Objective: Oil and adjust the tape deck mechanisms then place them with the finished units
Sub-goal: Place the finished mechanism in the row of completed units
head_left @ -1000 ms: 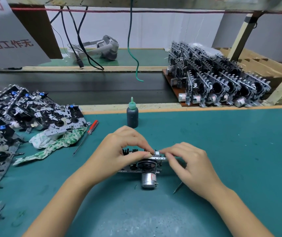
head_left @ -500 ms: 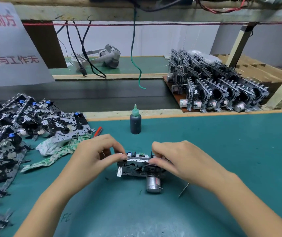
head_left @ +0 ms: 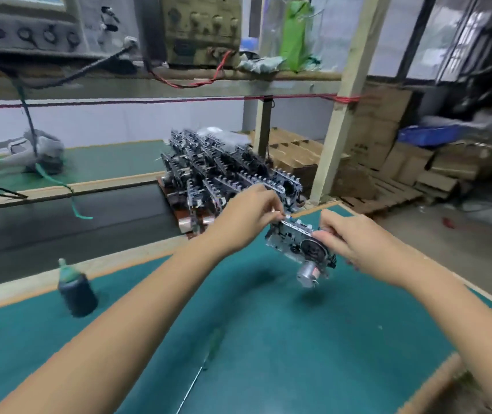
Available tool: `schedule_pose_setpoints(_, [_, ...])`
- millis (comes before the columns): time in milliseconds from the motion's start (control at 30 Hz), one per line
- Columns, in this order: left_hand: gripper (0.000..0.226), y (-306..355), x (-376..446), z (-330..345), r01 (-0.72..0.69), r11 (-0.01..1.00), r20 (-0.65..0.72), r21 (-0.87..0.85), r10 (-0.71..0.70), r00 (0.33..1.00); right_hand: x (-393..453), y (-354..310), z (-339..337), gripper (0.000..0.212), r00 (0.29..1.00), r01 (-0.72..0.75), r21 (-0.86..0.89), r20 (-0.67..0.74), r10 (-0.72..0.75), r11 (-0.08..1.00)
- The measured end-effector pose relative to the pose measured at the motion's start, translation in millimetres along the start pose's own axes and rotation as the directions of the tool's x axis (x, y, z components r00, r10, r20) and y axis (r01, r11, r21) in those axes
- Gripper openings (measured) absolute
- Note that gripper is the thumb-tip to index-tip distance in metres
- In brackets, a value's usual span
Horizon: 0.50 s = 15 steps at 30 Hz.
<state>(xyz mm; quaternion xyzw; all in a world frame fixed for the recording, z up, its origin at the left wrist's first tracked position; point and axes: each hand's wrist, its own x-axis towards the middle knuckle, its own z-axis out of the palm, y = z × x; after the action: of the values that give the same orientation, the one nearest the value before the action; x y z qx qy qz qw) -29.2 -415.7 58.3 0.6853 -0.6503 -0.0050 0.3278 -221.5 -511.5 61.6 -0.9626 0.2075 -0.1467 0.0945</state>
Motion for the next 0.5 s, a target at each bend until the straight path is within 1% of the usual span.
schedule_pose_setpoints(100, [0.016,15.3,67.0,54.1,0.024,1.000,0.019,0.017,-0.025,1.000,6.1,59.8,-11.3,0.036,0.992,-0.122,-0.021,-0.025,0.122,0.992])
schedule_pose_setpoints(167, [0.019,21.1,102.2,83.3,0.053,0.997,0.029,0.052,-0.055,0.998,13.7,95.5,-13.7,0.032,0.982,-0.185,-0.004,-0.034,0.184,0.983])
schedule_pose_setpoints(300, [0.021,20.1,154.4,126.0,0.105,0.981,0.005,0.163,-0.107,0.994,36.5,152.2,-8.9,0.030,0.964,-0.259,0.005,-0.055,0.259,0.966])
schedule_pose_setpoints(400, [0.018,14.5,184.6,146.9,0.106,0.957,-0.022,0.269,-0.104,0.994,54.5,181.8,-1.0,0.033,0.949,-0.304,0.029,-0.075,0.305,0.952])
schedule_pose_setpoints(500, [0.016,10.1,210.5,160.9,0.107,0.943,-0.020,0.316,-0.106,0.994,69.7,203.1,6.0,0.035,0.934,-0.336,0.064,-0.108,0.342,0.940])
